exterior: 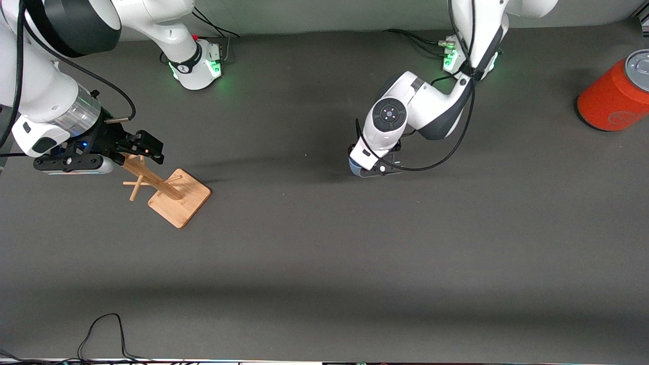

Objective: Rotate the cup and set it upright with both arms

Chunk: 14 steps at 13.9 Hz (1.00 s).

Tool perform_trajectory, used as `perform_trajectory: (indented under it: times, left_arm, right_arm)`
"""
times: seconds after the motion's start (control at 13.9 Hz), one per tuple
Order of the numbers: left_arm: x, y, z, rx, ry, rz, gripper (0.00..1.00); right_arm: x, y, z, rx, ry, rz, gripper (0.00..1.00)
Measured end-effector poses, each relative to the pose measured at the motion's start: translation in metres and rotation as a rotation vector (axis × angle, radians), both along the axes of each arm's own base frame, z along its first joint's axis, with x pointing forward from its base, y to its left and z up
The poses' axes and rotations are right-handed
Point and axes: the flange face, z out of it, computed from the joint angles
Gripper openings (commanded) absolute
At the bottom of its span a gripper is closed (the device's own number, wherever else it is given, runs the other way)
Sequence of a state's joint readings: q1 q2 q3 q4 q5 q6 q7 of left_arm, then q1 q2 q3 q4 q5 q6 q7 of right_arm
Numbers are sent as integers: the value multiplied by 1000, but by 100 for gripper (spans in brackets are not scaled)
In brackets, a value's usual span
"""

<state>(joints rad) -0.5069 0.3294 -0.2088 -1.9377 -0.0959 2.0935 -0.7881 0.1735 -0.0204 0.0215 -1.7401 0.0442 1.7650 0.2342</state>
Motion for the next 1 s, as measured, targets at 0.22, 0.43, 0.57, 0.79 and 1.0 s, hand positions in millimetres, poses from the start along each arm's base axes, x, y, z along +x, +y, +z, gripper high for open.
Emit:
perform_trajectory:
  times: [0.22,0.43,0.57,0.79,1.0]
  left_arm:
    - [17,20,69,-13,46,32,100]
    - [49,83,153,-46,14,81,100]
    - [68,149,196,-66,-18,89,100]
    - [86,257,235,-66,-67,77,100]
    - [95,324,266,-83,-96,53,100]
  right_arm:
    - [0,0,0,0,-1,0,100]
    - [0,0,0,0,-2,0,100]
    - [1,1,1,1,-3,-1,100]
    - [0,11,-1,0,0,15,100]
    - [0,18,-2,1,0,21,100]
